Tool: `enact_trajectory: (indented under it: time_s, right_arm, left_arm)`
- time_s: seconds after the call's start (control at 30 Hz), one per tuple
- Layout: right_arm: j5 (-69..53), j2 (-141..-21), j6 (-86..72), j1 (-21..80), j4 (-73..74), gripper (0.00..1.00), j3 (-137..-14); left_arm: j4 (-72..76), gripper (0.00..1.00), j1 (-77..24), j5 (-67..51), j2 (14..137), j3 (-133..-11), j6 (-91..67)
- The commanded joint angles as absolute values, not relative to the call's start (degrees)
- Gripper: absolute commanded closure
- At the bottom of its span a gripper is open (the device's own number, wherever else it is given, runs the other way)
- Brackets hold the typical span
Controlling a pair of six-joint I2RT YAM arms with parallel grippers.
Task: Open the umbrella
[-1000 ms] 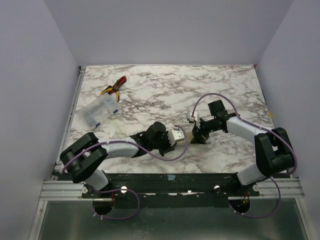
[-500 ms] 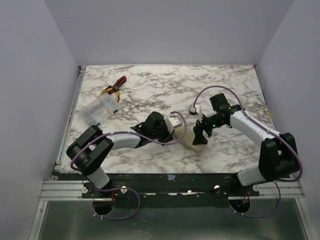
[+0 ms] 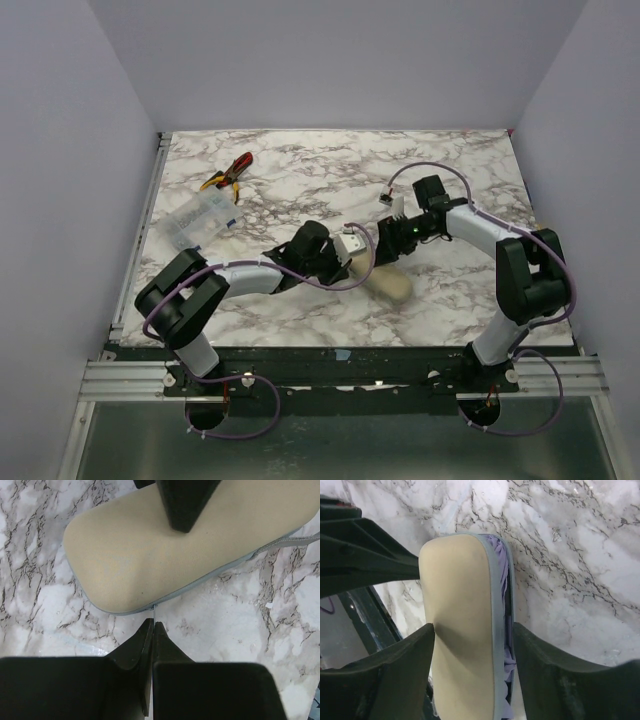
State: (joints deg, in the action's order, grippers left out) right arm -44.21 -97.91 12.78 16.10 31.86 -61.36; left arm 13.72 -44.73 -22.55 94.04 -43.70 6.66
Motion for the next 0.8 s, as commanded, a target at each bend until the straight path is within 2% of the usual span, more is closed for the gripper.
enact_trajectory:
  time_s: [0.0,0.3,0.37,0.47,0.63,0.77]
  right_arm:
    - [-45.53,-98.54,3.54,16.11,25.30,0.41,-59.06]
    - [-45.50,-96.99,-1.53,16.08,19.16,0.68,-53.83]
    - [-46.15,-96.53,-1.93,16.02,18.34,0.76,-53.03]
    - [-46.87,-96.03,-1.28,16.08,18.10,0.98,-52.18]
    - [-44.00,-94.98,-1.61,16.08,18.32,1.00,-51.88]
    - [-37.21,-93.24,-9.96,15.95,10.77,1.00,-49.14]
  left_arm:
    - [13.10,1.00,-46.32,-25.14,92.91,-44.75,8.56]
    - [13.27,1.00,-49.48,-24.83,92.55,-43.38,7.59]
    - [13.36,1.00,-49.51,-24.41,92.76,-43.48,7.25]
    - [13.27,1.00,-49.48,-24.01,92.97,-43.51,7.55]
    - [12.57,1.00,-49.33,-24.11,92.72,-44.11,9.57]
    - [12.62,1.00,-51.66,-25.35,90.75,-44.08,11.16]
